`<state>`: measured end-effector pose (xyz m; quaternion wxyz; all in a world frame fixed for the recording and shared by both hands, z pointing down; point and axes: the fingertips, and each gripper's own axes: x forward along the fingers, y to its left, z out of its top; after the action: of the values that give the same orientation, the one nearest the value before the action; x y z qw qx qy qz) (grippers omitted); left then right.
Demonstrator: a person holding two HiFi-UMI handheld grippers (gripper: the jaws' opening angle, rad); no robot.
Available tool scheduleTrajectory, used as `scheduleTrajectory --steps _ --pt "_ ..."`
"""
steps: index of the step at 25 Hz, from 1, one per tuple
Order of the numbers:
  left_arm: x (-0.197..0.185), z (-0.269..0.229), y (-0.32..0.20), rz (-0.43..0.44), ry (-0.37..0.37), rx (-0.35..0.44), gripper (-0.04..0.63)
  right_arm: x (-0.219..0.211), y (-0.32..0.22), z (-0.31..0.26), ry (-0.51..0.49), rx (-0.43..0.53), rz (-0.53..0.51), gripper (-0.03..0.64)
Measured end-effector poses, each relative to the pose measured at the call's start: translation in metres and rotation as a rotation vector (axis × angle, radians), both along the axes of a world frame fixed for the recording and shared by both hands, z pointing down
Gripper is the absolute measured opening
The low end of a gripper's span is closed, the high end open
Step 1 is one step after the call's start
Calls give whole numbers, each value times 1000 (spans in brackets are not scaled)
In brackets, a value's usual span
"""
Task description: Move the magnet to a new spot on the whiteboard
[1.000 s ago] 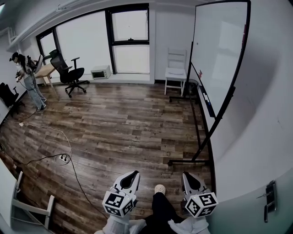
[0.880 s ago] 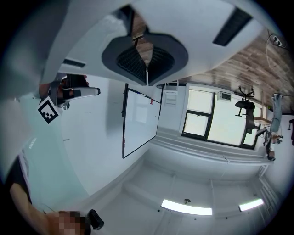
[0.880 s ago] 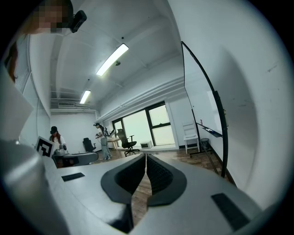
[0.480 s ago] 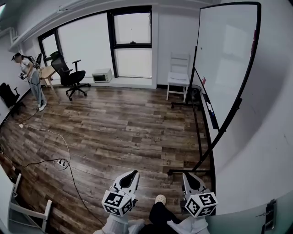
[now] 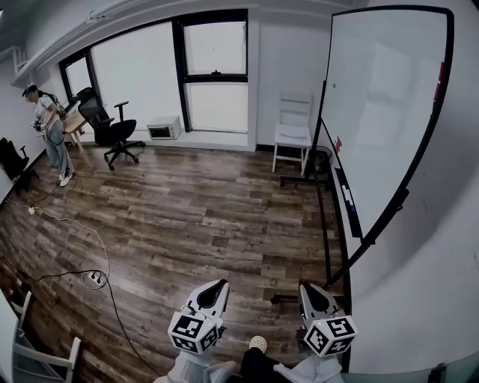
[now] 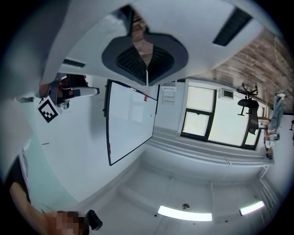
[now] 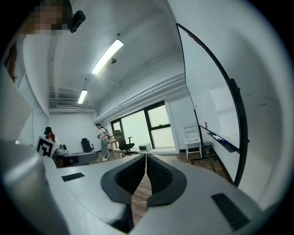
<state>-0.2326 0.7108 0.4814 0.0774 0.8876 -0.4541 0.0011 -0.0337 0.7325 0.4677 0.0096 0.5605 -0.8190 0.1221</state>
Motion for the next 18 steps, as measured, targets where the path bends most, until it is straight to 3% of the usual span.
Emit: scheduleTrajectory --steps 7,10,18 --pt "14 2 -58 -31 27 -8 21 14 -60 6 -1 -13 -20 34" --pt "18 5 -79 -25 39 -24 104 18 -84 6 0 -7 -35 34" --pt "25 9 -122 -64 30 -24 183 31 -130 8 -1 9 -54 34"
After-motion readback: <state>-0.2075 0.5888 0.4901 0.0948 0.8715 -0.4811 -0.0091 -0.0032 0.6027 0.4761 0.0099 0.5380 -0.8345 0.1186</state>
